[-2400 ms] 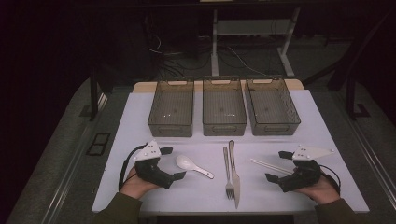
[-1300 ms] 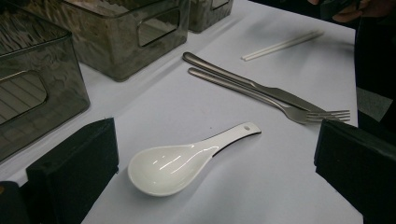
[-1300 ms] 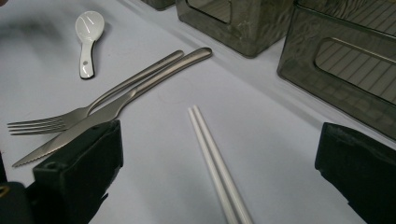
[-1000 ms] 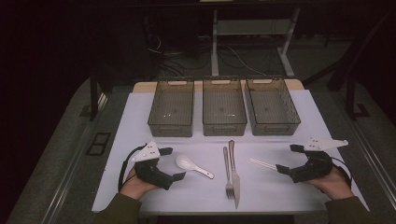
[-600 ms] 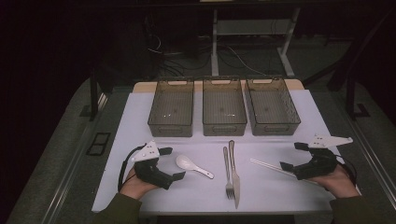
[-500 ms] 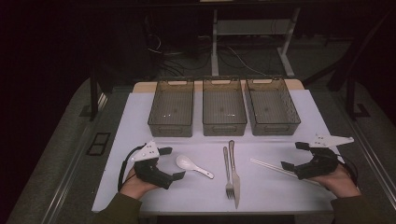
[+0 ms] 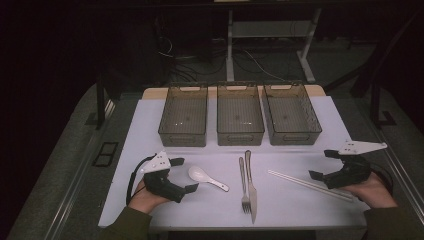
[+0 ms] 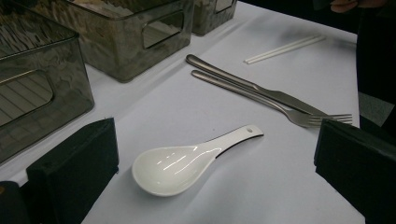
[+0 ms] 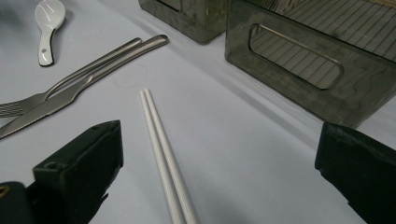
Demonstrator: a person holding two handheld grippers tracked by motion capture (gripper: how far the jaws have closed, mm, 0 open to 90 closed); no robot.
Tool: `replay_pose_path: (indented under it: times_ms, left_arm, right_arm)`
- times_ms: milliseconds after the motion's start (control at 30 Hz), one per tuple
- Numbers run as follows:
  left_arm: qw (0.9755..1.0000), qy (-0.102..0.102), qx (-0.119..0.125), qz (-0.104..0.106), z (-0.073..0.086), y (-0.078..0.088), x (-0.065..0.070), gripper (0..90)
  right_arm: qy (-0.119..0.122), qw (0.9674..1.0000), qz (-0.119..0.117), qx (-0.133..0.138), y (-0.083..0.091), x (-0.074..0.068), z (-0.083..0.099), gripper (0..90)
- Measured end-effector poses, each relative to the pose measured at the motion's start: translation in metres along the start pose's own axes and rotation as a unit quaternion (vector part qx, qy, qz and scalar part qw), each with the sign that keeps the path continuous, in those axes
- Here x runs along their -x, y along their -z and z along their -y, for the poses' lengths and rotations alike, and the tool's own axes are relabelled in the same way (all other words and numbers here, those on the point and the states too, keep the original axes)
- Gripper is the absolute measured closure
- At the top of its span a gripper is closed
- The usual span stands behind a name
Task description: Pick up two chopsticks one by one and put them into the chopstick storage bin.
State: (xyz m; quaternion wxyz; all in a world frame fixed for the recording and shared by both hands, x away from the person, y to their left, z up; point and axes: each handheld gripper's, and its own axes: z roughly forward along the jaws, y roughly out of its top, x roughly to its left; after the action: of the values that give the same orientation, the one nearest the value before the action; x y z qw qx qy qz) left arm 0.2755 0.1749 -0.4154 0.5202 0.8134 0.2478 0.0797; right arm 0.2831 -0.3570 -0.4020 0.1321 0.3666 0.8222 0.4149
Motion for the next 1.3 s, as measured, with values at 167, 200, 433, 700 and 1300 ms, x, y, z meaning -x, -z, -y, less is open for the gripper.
replay_pose_path:
  times_ms: [167, 200, 433, 700, 1300]
  left_arm:
    - [1.0, 0.001, 0.0, -0.001, 0.0, 0.0, 0.0, 0.0]
    - [1.0, 0.001, 0.0, -0.001, 0.0, 0.0, 0.0, 0.0]
    - [1.0, 0.001, -0.001, -0.001, 0.0, -0.001, 0.0, 0.0]
    - [1.0, -0.001, -0.001, 0.0, 0.0, -0.001, 0.0, 0.0]
    - [1.0, -0.003, -0.005, 0.002, 0.0, -0.002, 0.001, 0.0]
  right_arm:
    - [0.004, 1.0, -0.002, -0.008, 0.001, 0.005, -0.002, 1.0]
    - [0.004, 1.0, -0.002, -0.009, 0.002, 0.006, -0.003, 1.0]
    - [0.024, 0.9987, -0.023, -0.038, -0.001, 0.013, -0.014, 5.3]
    - [0.035, 0.9964, -0.044, -0.063, -0.011, 0.016, -0.026, 12.1]
    - [0.068, 0.9891, -0.051, -0.121, -0.007, 0.011, -0.019, 28.4]
